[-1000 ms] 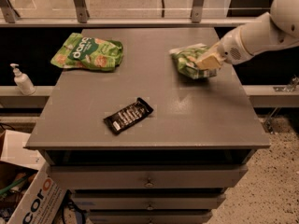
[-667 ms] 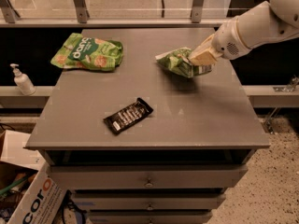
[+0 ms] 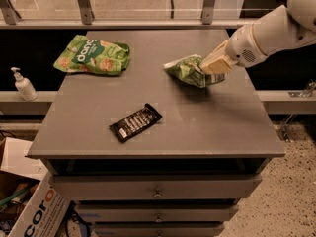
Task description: Move green jalapeno chip bag near rxbar chocolate
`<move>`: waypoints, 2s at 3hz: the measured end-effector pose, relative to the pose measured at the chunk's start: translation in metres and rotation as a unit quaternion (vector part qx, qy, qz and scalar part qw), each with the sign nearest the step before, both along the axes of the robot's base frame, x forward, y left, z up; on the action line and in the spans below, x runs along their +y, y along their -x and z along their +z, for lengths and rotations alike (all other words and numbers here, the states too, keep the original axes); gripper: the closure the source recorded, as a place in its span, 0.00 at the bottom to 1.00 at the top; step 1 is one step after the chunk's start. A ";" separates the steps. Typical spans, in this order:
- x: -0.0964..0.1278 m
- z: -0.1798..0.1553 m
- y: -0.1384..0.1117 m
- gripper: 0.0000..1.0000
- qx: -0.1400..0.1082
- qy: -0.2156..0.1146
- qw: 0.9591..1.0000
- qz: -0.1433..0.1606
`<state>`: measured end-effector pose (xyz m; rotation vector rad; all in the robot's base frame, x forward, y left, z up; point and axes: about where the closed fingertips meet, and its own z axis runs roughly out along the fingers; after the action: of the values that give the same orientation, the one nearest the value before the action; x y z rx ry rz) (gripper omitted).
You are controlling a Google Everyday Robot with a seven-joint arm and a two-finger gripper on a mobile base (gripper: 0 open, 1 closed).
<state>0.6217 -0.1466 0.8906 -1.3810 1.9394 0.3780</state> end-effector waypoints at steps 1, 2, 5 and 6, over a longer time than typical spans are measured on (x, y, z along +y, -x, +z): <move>-0.002 -0.006 0.020 1.00 0.013 -0.002 0.999 0.030; -0.006 -0.015 0.037 1.00 0.030 -0.014 0.999 0.041; 0.020 -0.038 0.064 1.00 0.073 -0.046 0.993 0.085; 0.037 -0.029 0.078 1.00 0.059 -0.048 0.992 0.098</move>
Offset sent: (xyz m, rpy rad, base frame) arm -0.0583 -0.0155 -0.0239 0.0576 0.1008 0.1010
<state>0.5439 -0.1092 0.8613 -1.5200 1.8567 0.6507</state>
